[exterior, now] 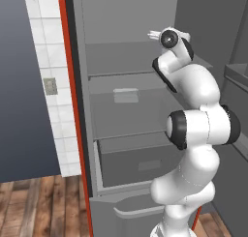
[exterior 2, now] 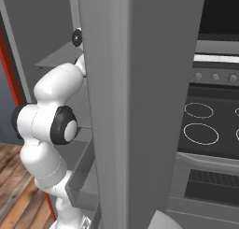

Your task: Take out the milk from the fridge and place it on the tray on the counter. Then take the sugar cube near the tray and place it in the tray.

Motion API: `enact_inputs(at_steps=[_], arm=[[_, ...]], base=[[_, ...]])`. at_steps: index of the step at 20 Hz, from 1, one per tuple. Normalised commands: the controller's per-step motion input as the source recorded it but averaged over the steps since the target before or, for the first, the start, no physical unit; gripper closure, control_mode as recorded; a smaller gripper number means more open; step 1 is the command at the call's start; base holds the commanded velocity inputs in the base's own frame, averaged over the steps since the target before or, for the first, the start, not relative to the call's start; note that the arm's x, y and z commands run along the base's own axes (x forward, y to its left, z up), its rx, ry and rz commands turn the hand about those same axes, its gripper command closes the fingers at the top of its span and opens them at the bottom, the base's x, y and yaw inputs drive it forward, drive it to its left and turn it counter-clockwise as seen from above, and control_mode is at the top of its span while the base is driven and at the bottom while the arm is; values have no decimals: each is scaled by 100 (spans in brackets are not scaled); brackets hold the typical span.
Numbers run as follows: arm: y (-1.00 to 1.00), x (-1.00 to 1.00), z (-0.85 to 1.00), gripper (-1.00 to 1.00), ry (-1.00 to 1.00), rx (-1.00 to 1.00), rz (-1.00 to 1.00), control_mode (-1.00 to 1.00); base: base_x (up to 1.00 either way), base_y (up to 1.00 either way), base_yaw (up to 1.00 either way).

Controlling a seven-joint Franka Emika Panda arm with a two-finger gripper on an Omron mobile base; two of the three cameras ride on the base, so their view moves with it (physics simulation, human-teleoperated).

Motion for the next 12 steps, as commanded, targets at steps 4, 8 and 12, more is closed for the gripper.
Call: enact_inputs(at_steps=[4, 8, 12], arm=[[-1, 7, -2, -100, 0, 0, 0, -100], [0, 23, -5, -100, 0, 0, 0, -100], [-9, 13, -1, -100, 0, 0, 0, -100]], base=[[0, 0, 0], [0, 0, 0], [0, 0, 0]])
